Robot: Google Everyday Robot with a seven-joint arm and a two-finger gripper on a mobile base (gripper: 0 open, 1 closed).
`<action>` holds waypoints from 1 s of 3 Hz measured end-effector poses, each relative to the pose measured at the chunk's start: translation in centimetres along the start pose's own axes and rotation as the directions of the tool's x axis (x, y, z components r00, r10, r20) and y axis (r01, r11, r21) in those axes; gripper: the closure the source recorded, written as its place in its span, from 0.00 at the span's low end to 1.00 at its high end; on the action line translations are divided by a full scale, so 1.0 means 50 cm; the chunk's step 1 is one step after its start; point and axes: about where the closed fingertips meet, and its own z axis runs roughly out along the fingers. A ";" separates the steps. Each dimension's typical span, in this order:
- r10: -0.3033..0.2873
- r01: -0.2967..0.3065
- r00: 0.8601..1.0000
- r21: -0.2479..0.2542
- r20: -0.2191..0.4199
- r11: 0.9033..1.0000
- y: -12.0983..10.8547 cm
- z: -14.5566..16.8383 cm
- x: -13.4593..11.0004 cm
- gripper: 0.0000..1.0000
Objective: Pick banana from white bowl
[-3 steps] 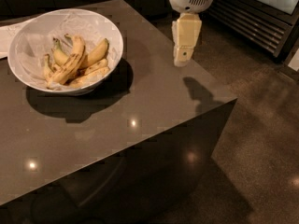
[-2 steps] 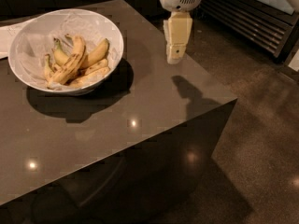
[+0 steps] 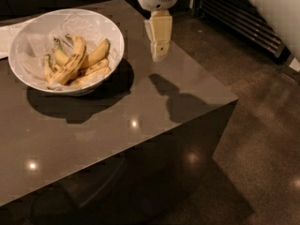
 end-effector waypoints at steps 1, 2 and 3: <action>-0.006 0.006 1.000 -0.001 0.002 1.000 -0.001 0.001 -0.003 0.00; -0.077 0.077 0.997 -0.004 -0.011 0.997 -0.028 0.020 -0.028 0.00; -0.188 0.188 0.982 -0.034 -0.023 0.982 -0.063 0.048 -0.067 0.00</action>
Offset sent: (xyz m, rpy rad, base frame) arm 0.0234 0.0435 -0.0054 -0.1049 -0.0352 0.1507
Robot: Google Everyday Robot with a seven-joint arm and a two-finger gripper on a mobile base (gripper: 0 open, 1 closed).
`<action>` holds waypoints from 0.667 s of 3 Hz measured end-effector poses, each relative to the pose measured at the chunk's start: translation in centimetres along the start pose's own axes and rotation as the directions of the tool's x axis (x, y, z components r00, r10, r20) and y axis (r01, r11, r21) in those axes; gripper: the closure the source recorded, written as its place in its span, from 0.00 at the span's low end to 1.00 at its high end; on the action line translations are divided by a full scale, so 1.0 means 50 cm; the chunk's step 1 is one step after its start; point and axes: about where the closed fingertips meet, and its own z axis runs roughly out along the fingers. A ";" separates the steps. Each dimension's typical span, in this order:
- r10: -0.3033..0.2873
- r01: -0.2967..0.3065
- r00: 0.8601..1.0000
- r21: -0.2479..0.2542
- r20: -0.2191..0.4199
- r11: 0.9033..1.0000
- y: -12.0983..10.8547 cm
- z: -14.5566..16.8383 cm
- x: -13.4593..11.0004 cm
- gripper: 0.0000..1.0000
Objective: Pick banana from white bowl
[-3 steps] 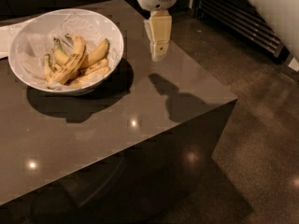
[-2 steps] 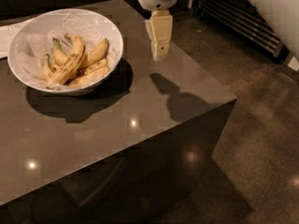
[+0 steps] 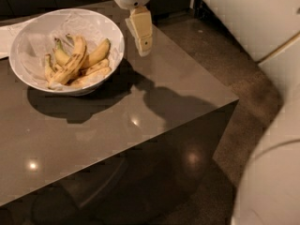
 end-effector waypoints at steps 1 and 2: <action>-0.113 0.113 0.994 -0.029 0.008 0.993 -0.040 0.024 -0.045 0.00; -0.120 0.120 0.993 -0.012 0.012 0.993 -0.051 0.027 -0.052 0.00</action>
Offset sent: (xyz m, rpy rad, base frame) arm 0.0068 0.0278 -0.0028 -0.0453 0.0039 0.0949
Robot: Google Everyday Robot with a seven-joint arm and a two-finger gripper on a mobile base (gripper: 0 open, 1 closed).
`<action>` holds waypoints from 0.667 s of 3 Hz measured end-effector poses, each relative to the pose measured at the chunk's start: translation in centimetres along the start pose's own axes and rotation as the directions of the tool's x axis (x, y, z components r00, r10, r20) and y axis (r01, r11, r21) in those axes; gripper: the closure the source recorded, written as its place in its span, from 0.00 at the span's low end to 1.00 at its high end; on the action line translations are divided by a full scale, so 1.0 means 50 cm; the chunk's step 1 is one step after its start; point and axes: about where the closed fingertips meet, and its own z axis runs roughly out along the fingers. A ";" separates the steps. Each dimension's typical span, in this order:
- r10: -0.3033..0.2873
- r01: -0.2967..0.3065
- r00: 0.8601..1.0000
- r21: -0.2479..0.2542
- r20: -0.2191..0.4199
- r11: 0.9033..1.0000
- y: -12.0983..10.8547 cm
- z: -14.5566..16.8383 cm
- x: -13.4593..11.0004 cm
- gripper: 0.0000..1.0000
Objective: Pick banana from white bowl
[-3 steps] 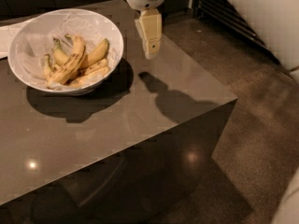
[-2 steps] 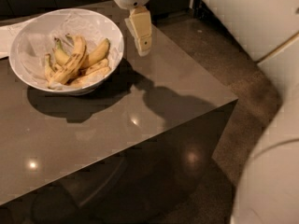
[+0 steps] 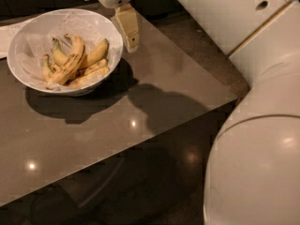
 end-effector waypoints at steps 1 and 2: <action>-0.039 0.039 0.999 0.032 -0.004 0.999 -0.022 0.004 -0.013 0.00; -0.089 0.089 0.996 0.021 0.003 0.996 -0.053 0.032 -0.036 0.00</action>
Offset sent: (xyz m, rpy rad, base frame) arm 0.0202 0.0585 -0.0127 -0.0563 -0.0048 0.1485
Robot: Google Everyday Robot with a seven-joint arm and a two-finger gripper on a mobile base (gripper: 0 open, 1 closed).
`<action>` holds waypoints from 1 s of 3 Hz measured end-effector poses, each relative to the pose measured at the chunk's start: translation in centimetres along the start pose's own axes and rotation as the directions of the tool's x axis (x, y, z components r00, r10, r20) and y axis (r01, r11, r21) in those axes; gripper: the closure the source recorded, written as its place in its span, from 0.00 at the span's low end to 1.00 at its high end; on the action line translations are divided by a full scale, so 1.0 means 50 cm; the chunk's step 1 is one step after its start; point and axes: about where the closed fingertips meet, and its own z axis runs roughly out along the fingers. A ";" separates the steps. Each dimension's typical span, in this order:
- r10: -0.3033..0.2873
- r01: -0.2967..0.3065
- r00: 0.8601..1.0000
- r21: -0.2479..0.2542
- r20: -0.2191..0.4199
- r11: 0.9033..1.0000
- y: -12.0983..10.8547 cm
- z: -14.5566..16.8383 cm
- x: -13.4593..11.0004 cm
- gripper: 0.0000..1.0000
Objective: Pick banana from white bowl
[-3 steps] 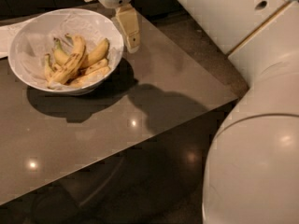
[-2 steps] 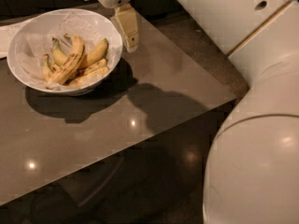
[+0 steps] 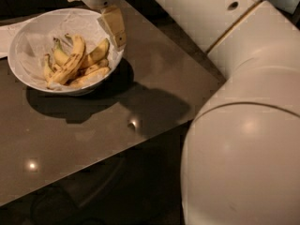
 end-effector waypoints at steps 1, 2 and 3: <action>-0.048 0.048 0.999 -0.031 0.019 0.998 -0.024 0.037 -0.021 0.00; -0.050 0.051 0.999 -0.031 0.020 0.998 -0.026 0.040 -0.023 0.00; -0.081 0.081 0.995 -0.007 0.049 0.997 -0.046 0.047 -0.039 0.00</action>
Offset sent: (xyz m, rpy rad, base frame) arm 0.0055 0.0166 -0.0110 -0.0222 0.0200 0.0411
